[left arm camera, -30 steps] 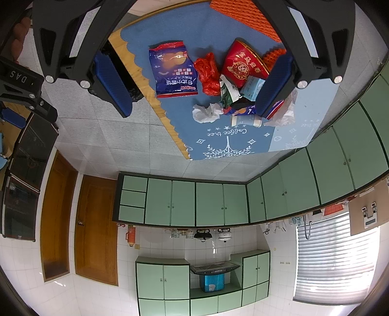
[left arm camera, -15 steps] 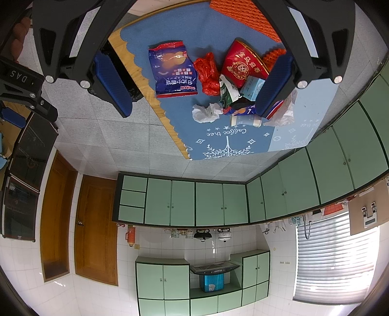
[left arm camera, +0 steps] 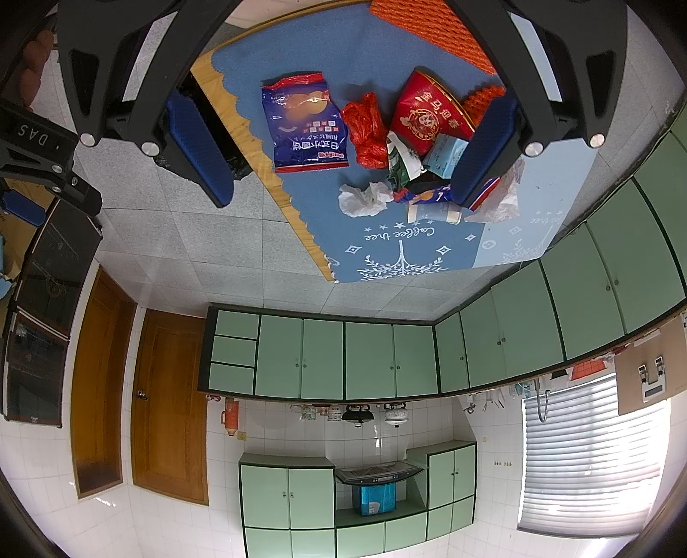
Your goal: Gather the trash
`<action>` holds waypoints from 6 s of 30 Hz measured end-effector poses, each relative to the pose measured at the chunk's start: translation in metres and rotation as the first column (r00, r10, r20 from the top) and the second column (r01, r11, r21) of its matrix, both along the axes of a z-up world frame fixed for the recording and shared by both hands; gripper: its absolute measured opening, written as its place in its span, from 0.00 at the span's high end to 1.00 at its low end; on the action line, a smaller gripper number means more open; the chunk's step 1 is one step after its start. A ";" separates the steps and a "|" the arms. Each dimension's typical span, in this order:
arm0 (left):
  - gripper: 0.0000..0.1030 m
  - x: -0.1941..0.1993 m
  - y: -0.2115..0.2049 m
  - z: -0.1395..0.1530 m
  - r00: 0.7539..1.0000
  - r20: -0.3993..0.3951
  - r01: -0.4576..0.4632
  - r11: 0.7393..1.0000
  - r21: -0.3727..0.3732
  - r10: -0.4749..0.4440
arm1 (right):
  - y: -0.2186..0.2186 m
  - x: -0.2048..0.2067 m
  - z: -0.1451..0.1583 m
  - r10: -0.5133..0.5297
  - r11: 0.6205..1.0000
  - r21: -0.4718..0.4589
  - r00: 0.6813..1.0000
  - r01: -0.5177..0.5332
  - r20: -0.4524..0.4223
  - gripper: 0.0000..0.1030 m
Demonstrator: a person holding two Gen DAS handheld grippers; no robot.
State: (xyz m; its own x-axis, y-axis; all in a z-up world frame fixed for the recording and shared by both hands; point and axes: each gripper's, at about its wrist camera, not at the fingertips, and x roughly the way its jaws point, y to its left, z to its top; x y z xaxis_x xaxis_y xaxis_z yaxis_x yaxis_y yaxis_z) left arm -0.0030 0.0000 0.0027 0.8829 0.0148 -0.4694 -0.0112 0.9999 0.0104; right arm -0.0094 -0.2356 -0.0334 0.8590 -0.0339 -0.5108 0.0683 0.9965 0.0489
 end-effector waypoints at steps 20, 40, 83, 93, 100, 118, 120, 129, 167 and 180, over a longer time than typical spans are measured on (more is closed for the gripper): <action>0.05 0.000 0.000 0.000 1.000 0.000 0.000 1.000 0.001 0.000 | 0.000 0.002 0.000 0.000 1.000 0.001 1.000 0.000 -0.003 0.06; 0.05 0.004 0.037 -0.004 0.994 0.009 -0.111 0.994 0.014 0.111 | 0.018 0.025 -0.010 0.067 0.998 0.008 0.998 -0.067 0.000 0.06; 0.05 -0.011 0.167 -0.089 0.891 -0.207 -0.409 0.912 0.016 0.404 | 0.173 0.088 -0.082 0.550 0.833 0.058 0.814 -0.550 -0.188 0.41; 0.05 -0.030 0.156 -0.095 0.892 -0.242 -0.393 0.920 0.003 0.382 | 0.171 0.074 -0.079 0.572 0.818 0.058 0.803 -0.572 -0.166 0.41; 0.25 -0.026 0.149 -0.109 0.898 -0.302 -0.346 0.938 -0.031 0.321 | 0.165 0.071 -0.074 0.556 0.830 0.057 0.818 -0.554 -0.146 0.41; 1.00 -0.015 0.146 -0.137 0.879 -0.419 -0.294 0.951 -0.099 0.228 | 0.167 0.076 -0.080 0.554 0.832 0.057 0.816 -0.552 -0.165 0.41; 1.00 -0.015 0.147 -0.132 0.885 -0.401 -0.298 0.949 -0.101 0.235 | 0.167 0.076 -0.080 0.555 0.831 0.058 0.815 -0.553 -0.166 0.41; 1.00 -0.013 0.156 -0.093 0.920 -0.298 -0.305 0.943 -0.137 0.254 | 0.166 0.078 -0.082 0.554 0.832 0.063 0.815 -0.552 -0.170 0.41; 0.90 -0.002 0.149 -0.104 0.913 -0.335 -0.283 0.952 -0.116 0.231 | 0.165 0.081 -0.084 0.540 0.840 0.059 0.822 -0.539 -0.181 0.41; 0.90 0.014 0.145 -0.092 0.926 -0.281 -0.291 0.951 -0.101 0.253 | 0.182 0.104 -0.119 0.552 0.828 0.085 0.779 -0.554 -0.299 0.56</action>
State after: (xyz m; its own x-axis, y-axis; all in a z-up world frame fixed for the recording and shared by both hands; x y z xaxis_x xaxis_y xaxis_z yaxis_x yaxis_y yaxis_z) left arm 0.0106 0.1447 -0.0889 0.6996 0.1554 -0.6974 -0.2991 0.9501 -0.0883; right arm 0.0949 -0.0534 -0.1522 0.5375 0.3951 -0.7450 -0.4848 0.8676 0.1103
